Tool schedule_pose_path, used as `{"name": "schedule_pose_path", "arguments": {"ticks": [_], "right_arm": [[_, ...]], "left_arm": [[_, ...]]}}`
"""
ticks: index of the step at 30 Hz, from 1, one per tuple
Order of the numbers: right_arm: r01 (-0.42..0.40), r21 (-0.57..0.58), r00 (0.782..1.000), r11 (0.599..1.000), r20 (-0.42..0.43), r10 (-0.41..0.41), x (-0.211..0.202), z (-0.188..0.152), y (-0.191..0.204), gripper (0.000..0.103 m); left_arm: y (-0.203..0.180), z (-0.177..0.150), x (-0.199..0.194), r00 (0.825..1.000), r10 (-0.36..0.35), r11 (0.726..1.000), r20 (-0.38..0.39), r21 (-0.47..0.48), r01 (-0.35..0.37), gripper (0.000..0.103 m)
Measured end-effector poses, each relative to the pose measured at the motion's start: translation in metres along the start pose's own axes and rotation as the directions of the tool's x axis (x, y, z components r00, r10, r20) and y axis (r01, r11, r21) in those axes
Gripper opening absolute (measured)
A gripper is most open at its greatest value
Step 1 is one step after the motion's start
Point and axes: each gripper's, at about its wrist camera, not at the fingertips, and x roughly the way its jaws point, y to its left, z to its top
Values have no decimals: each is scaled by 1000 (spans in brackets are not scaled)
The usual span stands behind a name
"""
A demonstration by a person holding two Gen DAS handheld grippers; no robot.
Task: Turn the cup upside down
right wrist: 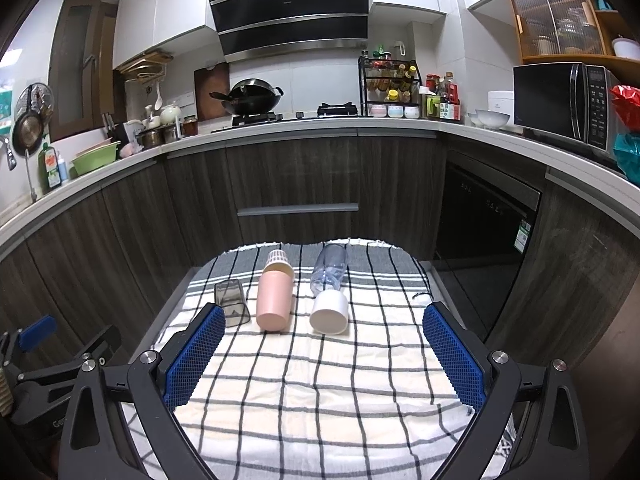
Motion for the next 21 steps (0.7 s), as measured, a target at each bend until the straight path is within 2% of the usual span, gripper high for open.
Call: {"name": "schedule_pose_path", "arguments": {"ticks": [21], "right_arm": [[-17,-3,995,1000,-98,16,59,19,1,100]], "left_arm": [[-7,17,54,998,-11,1000,-65,-10,10,103]]}}
